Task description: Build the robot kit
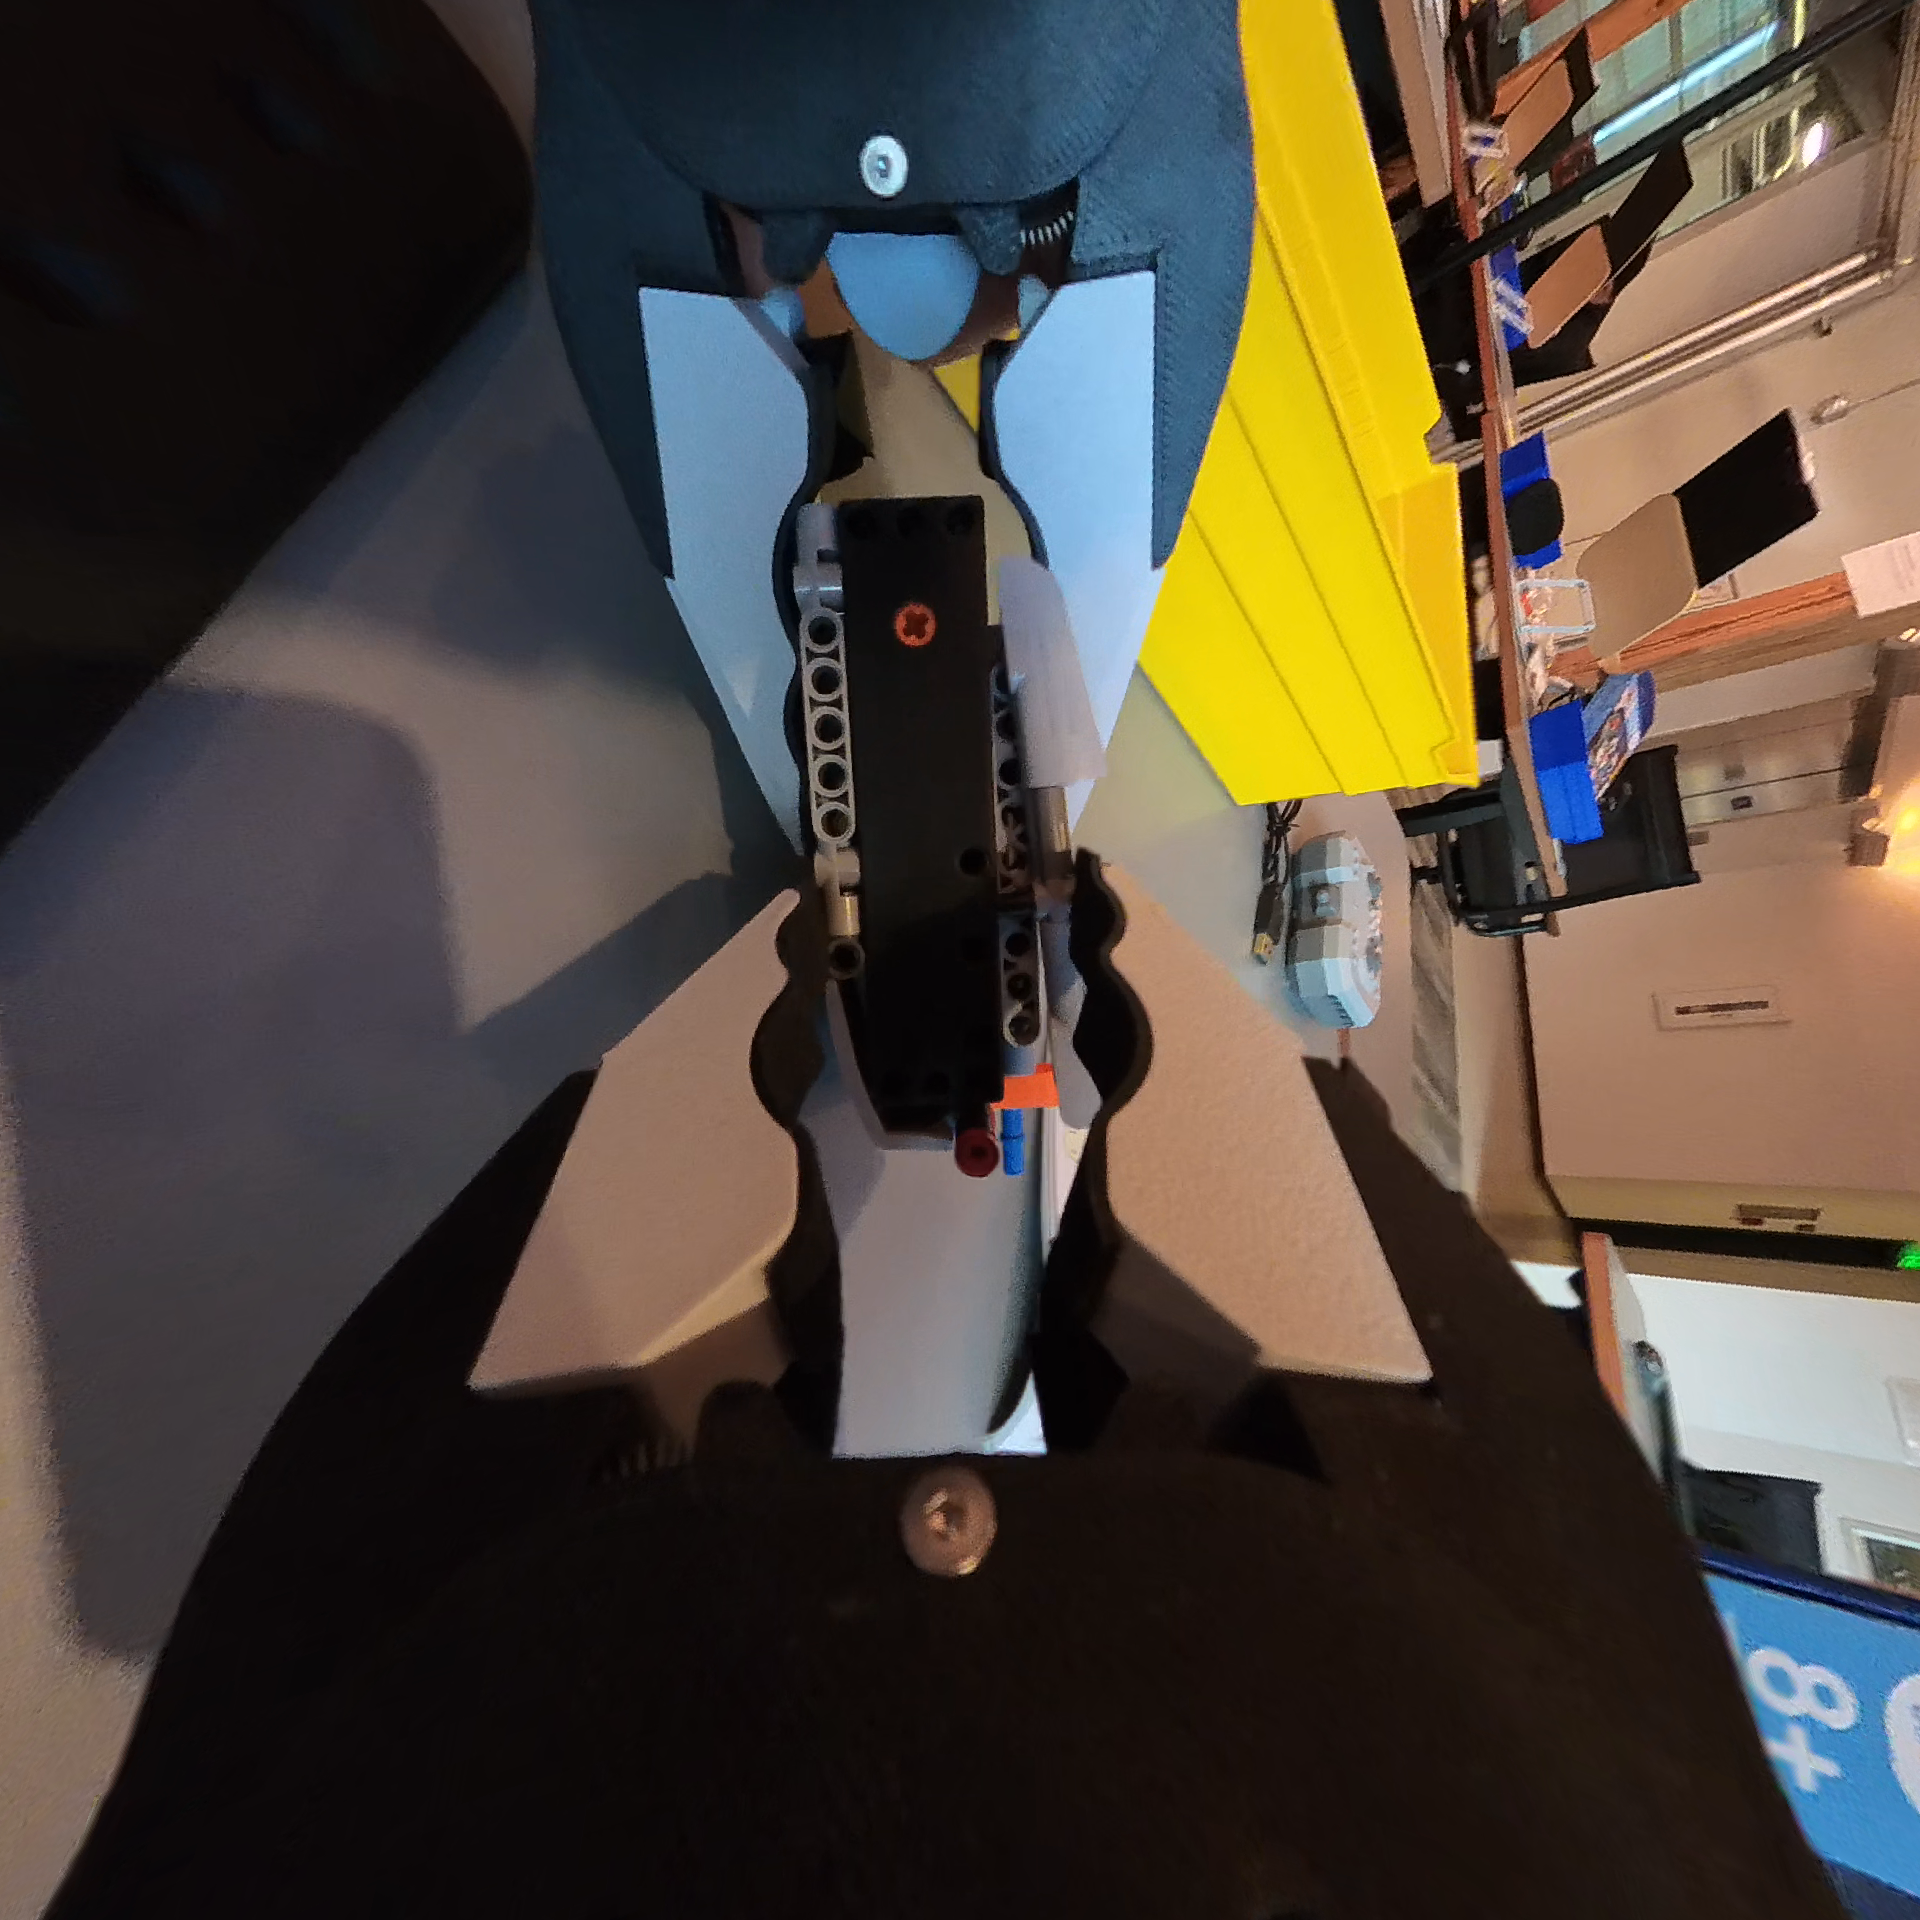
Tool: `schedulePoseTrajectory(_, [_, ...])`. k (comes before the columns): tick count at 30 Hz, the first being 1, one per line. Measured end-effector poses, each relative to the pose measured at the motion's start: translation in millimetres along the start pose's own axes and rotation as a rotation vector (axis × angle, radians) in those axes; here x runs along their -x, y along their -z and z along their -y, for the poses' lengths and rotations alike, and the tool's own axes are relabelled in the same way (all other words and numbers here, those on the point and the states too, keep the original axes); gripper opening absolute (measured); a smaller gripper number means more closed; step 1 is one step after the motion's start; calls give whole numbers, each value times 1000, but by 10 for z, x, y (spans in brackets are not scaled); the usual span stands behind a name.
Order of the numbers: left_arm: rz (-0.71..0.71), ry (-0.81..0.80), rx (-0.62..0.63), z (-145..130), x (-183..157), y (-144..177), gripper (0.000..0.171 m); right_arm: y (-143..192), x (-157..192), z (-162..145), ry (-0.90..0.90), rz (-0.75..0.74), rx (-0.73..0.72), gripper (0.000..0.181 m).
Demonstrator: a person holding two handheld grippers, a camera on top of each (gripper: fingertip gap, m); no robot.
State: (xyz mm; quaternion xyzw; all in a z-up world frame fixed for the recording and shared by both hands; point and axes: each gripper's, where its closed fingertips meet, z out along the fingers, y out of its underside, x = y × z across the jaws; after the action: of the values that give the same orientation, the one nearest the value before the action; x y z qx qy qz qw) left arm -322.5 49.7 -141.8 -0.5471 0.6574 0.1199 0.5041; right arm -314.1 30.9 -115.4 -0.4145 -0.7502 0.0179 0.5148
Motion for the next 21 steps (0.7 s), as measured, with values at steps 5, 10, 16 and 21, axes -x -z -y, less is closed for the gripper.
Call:
schedulePoseTrajectory(5, [-8,15,-7,2,7,-14,51,0,-13,3,33,2,15,47])
schedulePoseTrajectory(10, [-11,23,-10,13,4,-22,51,3,-12,-1,54,21,33,48])
schedulePoseTrajectory(16, [-17,44,-13,22,-2,-28,52,3,-6,-2,25,50,49,50])
schedulePoseTrajectory(21, [-9,28,-13,28,-4,-25,51,-21,31,9,35,68,59,55])
